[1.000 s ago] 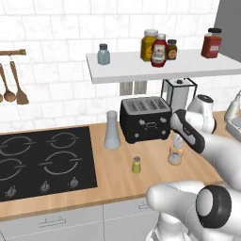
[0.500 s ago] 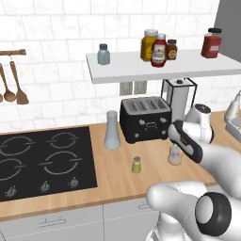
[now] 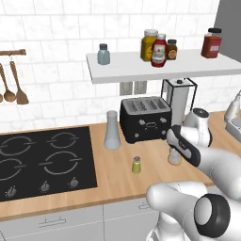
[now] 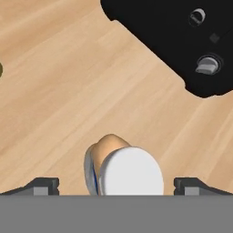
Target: Put the shaker and condiment bottle from the counter next to their counterparts in the cabinet.
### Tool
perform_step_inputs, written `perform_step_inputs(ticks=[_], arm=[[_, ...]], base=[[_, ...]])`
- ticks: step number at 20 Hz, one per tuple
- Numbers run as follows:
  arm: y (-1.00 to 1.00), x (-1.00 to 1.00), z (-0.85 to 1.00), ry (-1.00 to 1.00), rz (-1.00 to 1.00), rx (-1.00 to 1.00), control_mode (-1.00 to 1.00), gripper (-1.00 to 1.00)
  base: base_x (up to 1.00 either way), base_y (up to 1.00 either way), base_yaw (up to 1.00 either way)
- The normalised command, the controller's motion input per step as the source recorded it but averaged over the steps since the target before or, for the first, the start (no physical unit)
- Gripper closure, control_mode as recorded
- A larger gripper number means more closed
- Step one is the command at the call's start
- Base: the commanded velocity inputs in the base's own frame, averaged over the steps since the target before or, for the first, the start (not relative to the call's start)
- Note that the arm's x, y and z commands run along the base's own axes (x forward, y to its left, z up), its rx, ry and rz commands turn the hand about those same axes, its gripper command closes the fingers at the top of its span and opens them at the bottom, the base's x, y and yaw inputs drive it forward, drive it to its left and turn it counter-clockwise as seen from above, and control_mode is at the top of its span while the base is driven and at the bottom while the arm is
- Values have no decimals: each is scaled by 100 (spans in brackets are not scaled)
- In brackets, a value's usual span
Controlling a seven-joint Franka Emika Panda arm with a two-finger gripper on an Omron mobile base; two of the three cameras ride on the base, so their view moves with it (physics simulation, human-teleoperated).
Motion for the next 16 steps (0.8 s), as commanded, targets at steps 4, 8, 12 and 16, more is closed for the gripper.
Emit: perform_step_inputs(ticks=[4, 8, 12, 16], arm=[[0, 0, -10, -2, 1, 0, -100, -100], [0, -3, -15, -3, 3, 0, -100, -100], [0, -6, -15, -2, 4, 0, -100, -100], [-1, -17, -17, -4, 6, 0, -100, -100]], base=[[0, 0, 0], [0, 0, 0], [0, 0, 0], [0, 0, 0]])
